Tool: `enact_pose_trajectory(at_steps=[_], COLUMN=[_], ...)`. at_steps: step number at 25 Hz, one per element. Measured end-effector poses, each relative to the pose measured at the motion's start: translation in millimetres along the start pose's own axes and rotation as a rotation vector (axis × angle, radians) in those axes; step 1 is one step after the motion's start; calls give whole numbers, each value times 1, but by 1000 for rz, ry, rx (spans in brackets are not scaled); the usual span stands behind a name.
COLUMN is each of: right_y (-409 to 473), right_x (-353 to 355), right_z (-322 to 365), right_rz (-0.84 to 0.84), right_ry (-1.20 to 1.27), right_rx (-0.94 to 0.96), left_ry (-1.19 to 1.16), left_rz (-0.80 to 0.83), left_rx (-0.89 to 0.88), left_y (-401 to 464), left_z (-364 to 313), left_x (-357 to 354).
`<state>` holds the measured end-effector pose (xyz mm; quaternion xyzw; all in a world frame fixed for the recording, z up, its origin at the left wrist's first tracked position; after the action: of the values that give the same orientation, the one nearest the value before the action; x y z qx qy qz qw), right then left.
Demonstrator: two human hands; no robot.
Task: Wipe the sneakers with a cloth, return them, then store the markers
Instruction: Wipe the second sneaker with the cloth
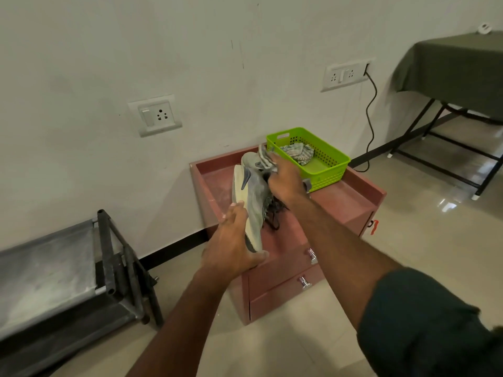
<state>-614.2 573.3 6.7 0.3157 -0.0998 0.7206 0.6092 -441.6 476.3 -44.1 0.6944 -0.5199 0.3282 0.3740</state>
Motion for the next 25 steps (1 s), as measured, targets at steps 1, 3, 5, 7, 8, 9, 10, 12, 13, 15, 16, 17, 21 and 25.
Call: enact_pose_trajectory(at_steps=[1,3,5,7,8,9,10,12,13,15,16,17,21,25], right_y=[11,22,21,-3,-21,-38,-51,-53,-40,-17,-17,-24,-62,-26], right_x=[-16,-45,-59,-65,-64,-59,-52,-30,-15,15,25,18,-55,-56], right_z=[9,12,5,4,3,-2,-8,-23,-32,-43,-41,-33,-36,-52], right_rz=[68,236,340,393,417,449,493,560,500,169,-20,-85,405,383], right_ry=[-73,-224,-293,-240,-194,-156,-108,-44,2,126,152,170,67,-370], right_rx=[47,62,37,99,142,160,162,71,-36,-179,-126,-28,407,336], left_ry=[-7,3,50,61,47,22,0,-5,2,8,2,-4,-17,-18], left_rz=[6,-9,-52,-71,-71,-74,-79,-73,-76,-74,-67,-64,-89,-48], left_rx=[9,6,-33,-49,-45,-36,-30,-43,-44,-19,-5,2,-17,-24], left_y=[0,2,9,15,16,17,16,15,15,14,13,12,16,17], left_z=[3,8,12,16,18,19,20,16,14,15,16,17,13,10], left_x=[-1,0,4,7,7,7,7,7,6,6,6,7,11,5])
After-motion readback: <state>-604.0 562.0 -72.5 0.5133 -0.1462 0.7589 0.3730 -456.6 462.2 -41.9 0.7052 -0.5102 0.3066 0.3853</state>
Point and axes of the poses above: each hand's wrist, its own y-axis towards the middle knuckle, its own x-axis out of the back of the hand, z = x × y, the point moved 7 cm from there along y, towards the middle knuckle, and after that the axes turned 2 degrees about y, right-handed, at the moved point
